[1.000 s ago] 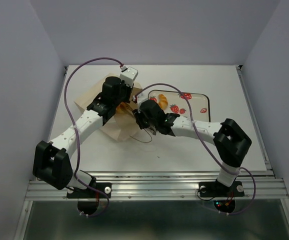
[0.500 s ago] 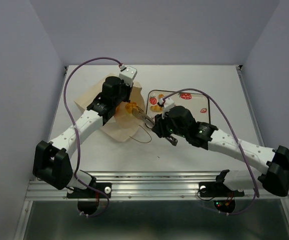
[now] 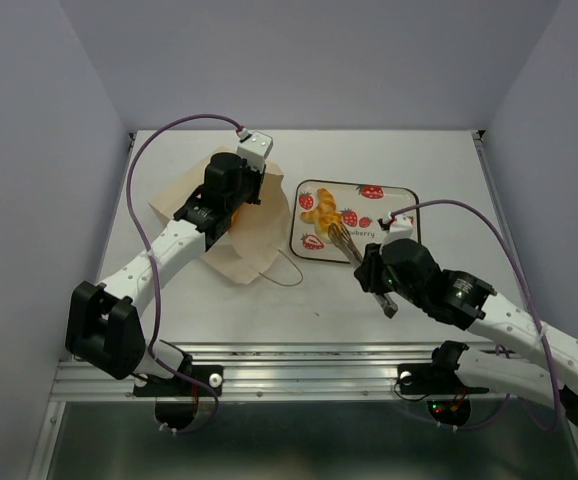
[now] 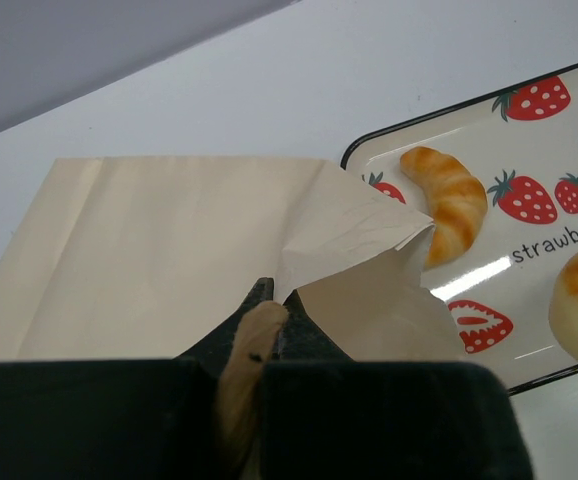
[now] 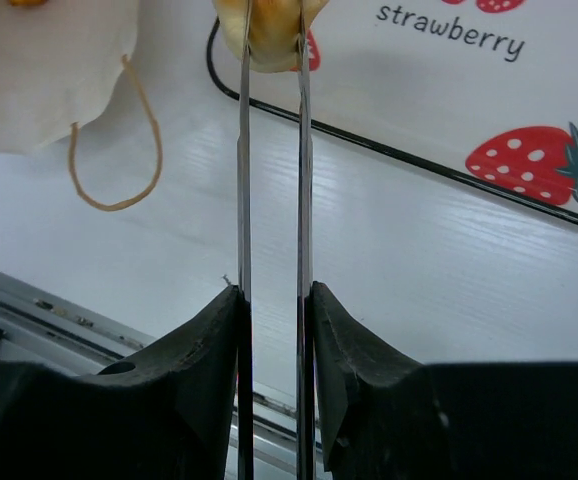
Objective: Take the fake bread out of the paper bag
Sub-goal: Place the fake bread in the container.
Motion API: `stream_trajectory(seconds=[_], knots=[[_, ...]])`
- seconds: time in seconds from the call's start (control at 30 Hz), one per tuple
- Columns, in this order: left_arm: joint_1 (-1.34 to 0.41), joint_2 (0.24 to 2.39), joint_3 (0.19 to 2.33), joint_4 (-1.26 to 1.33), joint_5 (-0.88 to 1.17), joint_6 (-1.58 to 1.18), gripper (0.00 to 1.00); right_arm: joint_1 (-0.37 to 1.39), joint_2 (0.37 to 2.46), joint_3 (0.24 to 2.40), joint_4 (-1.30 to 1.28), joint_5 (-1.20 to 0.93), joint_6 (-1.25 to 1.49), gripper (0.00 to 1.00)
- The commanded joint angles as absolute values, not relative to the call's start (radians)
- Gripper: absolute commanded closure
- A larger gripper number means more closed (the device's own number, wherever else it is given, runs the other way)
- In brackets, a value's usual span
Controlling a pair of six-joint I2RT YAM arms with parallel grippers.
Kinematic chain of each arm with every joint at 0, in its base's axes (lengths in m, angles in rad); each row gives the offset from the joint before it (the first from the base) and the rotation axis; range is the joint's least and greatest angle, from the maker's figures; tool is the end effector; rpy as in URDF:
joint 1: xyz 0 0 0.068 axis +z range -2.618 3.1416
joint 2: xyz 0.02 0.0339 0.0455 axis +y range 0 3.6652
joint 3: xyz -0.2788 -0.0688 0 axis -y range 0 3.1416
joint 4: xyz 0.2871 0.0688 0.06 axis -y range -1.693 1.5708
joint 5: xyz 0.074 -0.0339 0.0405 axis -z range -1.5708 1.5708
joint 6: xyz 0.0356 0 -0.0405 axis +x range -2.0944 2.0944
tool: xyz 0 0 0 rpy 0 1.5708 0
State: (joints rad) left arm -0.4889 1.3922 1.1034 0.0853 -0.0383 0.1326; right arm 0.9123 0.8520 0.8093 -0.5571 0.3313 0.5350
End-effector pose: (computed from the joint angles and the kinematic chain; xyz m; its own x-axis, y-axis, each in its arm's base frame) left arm 0.3274 -0.1726 0.3415 -0.1192 0.2131 -0.9697 0.4560 0.8794 0.1372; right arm 0.1405 0.1627 0.3102 -0.5947 0.0192 -0.8037 -0.3259 0.9081 0.2629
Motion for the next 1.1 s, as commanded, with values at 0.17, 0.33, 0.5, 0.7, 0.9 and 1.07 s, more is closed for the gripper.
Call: stream_trajectory(seconds=[0.17, 0.33, 0.5, 0.7, 0.9, 1.07], knots=[[-0.494, 1.361, 1.103, 0.141, -0.038, 0.12, 1.0, 0.922, 1.035, 0.836, -0.502, 0.48, 0.54, 0.71], [-0.494, 1.355, 1.097, 0.14, -0.012, 0.136, 1.0, 0.911, 1.097, 0.812, -0.407, 0.446, 0.522, 0.68], [-0.492, 1.336, 1.088, 0.137, -0.005, 0.15, 1.0, 0.893, 1.138, 0.785, -0.322, 0.43, 0.512, 0.64], [-0.494, 1.312, 1.063, 0.135, 0.035, 0.175, 1.0, 0.873, 1.196, 0.776, -0.284, 0.391, 0.505, 0.62], [-0.492, 1.258, 1.019, 0.133, 0.06, 0.21, 1.0, 0.864, 1.201, 0.749, -0.281, 0.367, 0.509, 0.46], [-0.494, 1.253, 1.023, 0.129, 0.051, 0.206, 1.0, 0.864, 1.175, 0.75, -0.281, 0.354, 0.502, 0.37]])
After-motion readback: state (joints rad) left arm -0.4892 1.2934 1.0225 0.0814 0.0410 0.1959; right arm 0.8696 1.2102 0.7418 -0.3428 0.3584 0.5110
